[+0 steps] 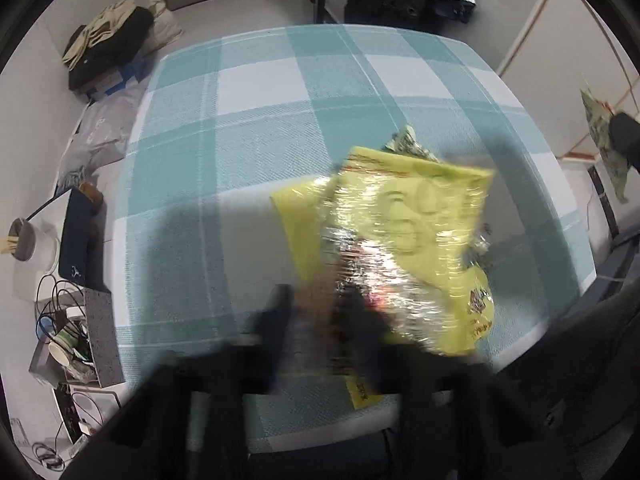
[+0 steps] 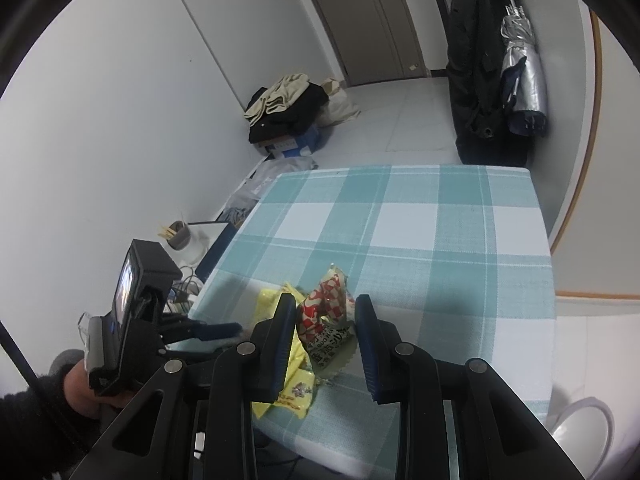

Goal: Collect trash
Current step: 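Grasp the yellow wrapper with the left gripper and lift it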

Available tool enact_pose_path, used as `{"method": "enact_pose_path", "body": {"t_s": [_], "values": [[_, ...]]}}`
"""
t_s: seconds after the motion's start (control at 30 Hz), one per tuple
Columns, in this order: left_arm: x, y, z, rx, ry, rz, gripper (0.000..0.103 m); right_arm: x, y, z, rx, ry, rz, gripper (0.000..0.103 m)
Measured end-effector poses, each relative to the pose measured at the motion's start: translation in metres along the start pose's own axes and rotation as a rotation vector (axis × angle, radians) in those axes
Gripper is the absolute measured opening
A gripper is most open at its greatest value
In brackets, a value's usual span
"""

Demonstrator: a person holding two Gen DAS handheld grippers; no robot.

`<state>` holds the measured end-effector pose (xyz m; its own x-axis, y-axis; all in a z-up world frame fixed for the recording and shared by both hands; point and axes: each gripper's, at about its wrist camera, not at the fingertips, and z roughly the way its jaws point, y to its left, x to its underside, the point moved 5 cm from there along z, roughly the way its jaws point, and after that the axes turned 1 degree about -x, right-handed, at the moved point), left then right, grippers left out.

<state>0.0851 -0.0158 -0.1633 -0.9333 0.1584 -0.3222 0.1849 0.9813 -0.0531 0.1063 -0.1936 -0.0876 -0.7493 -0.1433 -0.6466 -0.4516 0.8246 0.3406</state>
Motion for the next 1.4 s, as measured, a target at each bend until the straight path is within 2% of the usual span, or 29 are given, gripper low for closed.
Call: {"method": "enact_pose_path", "body": {"t_s": [0.07, 0.2, 0.37, 0.57, 0.87, 1.0, 1.13, 1.23, 1.4], "values": [[0.001, 0.001, 0.003, 0.018, 0.003, -0.016, 0.000, 0.000, 0.002, 0.000, -0.002, -0.004, -0.004, 0.029], [0.002, -0.004, 0.000, 0.008, -0.018, 0.014, 0.000, 0.000, 0.004, 0.002, -0.004, -0.003, -0.008, 0.029], [0.002, 0.002, -0.008, 0.079, -0.039, -0.048, 0.000, 0.000, 0.002, 0.001, 0.001, -0.006, -0.001, 0.029], [-0.005, 0.008, -0.028, 0.162, -0.113, -0.116, 0.000, 0.001, -0.004, -0.002, 0.011, -0.009, 0.022, 0.029], [-0.013, 0.015, -0.047, 0.205, -0.211, -0.152, 0.000, 0.001, -0.004, -0.002, 0.014, -0.010, 0.024, 0.029], [-0.016, 0.017, -0.057, 0.250, -0.247, -0.163, 0.000, 0.001, -0.004, -0.002, 0.012, -0.010, 0.025, 0.029], [-0.020, 0.016, -0.073, 0.249, -0.308, -0.147, 0.000, 0.001, -0.004, -0.001, 0.013, -0.008, 0.024, 0.029], [-0.023, 0.018, -0.078, 0.220, -0.328, -0.137, 0.000, 0.001, -0.003, -0.002, 0.014, -0.011, 0.024, 0.029], [-0.027, 0.020, -0.084, 0.233, -0.346, -0.138, 0.000, 0.000, -0.004, -0.004, 0.010, -0.020, 0.038, 0.029]]}}
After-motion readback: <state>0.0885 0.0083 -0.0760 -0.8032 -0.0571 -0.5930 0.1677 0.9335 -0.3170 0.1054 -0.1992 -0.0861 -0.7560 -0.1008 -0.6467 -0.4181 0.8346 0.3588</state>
